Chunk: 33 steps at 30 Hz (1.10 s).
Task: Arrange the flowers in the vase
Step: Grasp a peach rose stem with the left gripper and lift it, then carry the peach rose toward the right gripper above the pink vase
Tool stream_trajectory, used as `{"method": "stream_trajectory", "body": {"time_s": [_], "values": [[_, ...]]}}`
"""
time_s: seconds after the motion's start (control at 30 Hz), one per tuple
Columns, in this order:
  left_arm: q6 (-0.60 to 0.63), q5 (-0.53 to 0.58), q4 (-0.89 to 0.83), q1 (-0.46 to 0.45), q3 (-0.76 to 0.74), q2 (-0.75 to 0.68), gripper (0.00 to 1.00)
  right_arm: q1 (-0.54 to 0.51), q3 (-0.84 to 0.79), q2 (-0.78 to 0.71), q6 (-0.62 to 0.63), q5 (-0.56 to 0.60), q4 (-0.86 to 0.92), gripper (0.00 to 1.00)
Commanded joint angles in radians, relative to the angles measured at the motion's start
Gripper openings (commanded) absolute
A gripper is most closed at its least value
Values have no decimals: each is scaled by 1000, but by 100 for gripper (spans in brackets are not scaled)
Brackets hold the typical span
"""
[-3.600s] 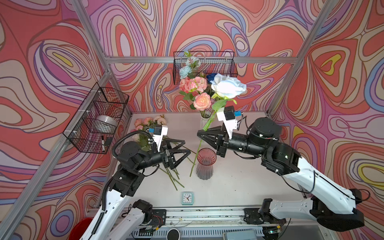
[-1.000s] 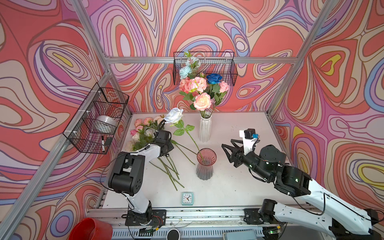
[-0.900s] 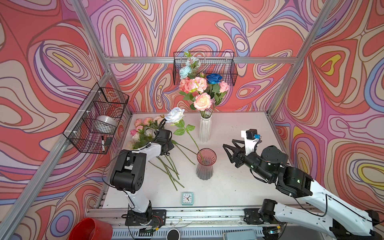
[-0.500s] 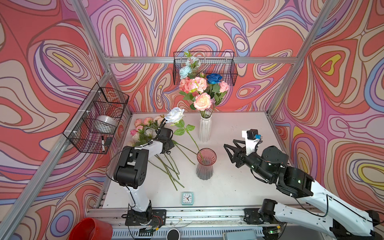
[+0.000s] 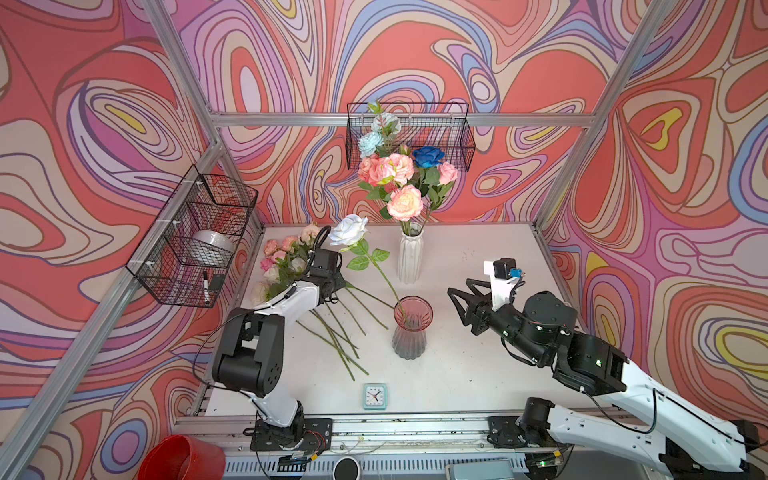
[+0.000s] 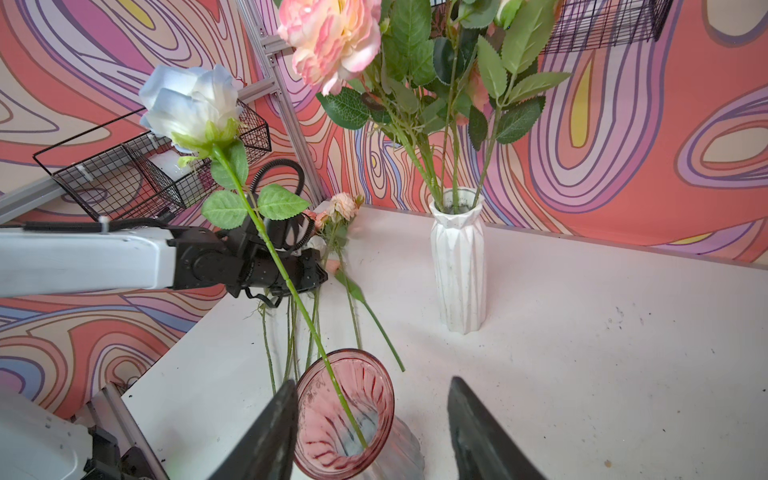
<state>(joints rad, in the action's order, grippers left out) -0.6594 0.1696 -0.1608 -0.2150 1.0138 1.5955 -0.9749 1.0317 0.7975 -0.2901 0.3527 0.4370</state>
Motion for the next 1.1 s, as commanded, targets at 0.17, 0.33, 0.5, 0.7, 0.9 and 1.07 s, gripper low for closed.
{"method": "stream_trajectory", "body": {"time_s": [0.17, 0.33, 0.5, 0.7, 0.9, 1.07], "values": [[22, 62, -88, 0, -29, -374, 0, 3, 31, 3, 3, 5, 1, 59], [7, 0, -229, -13, -12, -618, 0, 2, 41, 10, 3, -3, -9, 59], [18, -113, -367, -23, -9, -829, 0, 1, 47, 19, -1, -33, -24, 60], [75, -342, -413, -24, -10, -1064, 0, 2, 84, 71, 21, -220, -72, 62], [128, -541, -349, -23, 17, -1215, 0, 2, 186, 215, 40, -448, -86, 61], [112, -843, -201, -24, 17, -1186, 0, 1, 291, 331, 29, -653, -160, 62]]}}
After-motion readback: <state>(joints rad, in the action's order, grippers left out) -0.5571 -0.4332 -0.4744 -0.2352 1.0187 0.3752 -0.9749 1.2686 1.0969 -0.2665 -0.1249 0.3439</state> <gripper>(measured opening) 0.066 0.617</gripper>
